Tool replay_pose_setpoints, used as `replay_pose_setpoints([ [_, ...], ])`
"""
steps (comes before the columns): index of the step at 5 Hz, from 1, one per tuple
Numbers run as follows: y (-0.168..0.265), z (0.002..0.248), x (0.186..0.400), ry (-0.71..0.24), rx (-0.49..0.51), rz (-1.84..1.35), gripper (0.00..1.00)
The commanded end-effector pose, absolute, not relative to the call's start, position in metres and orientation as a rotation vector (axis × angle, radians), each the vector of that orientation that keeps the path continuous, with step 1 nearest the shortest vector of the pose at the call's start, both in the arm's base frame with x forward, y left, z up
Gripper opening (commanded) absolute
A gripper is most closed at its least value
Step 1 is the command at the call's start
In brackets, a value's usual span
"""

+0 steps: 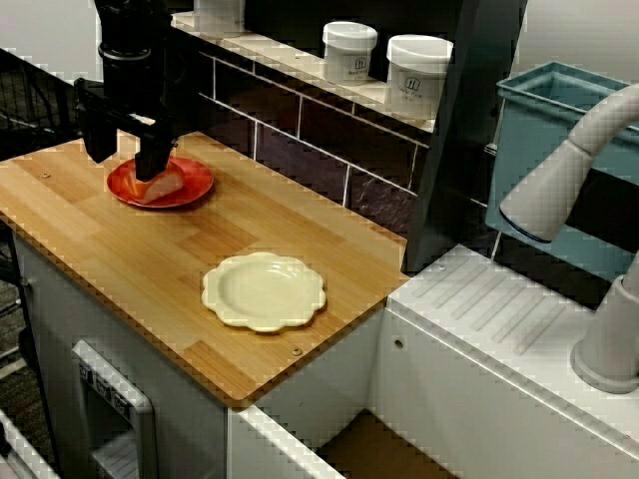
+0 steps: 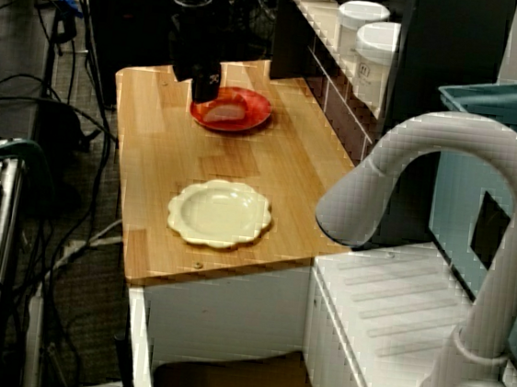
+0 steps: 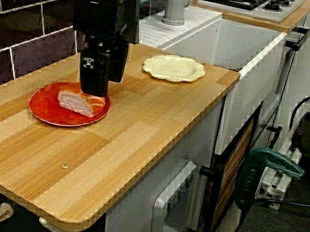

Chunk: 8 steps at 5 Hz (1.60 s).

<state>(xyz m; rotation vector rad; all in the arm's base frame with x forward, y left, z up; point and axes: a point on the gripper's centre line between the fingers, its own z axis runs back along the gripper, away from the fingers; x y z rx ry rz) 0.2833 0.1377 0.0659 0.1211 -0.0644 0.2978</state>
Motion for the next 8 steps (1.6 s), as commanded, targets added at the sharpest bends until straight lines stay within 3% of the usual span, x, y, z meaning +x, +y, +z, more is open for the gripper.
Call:
replay_pose_setpoints([
  [1, 0.158, 0.070, 0.286, -0.152, 0.019, 0.163, 1.00],
  [5, 0.145, 0.087, 0.297, -0.133, -0.090, 0.144, 1.00],
  [8, 0.136, 0.061, 0.319, -0.096, -0.058, 0.158, 1.00],
])
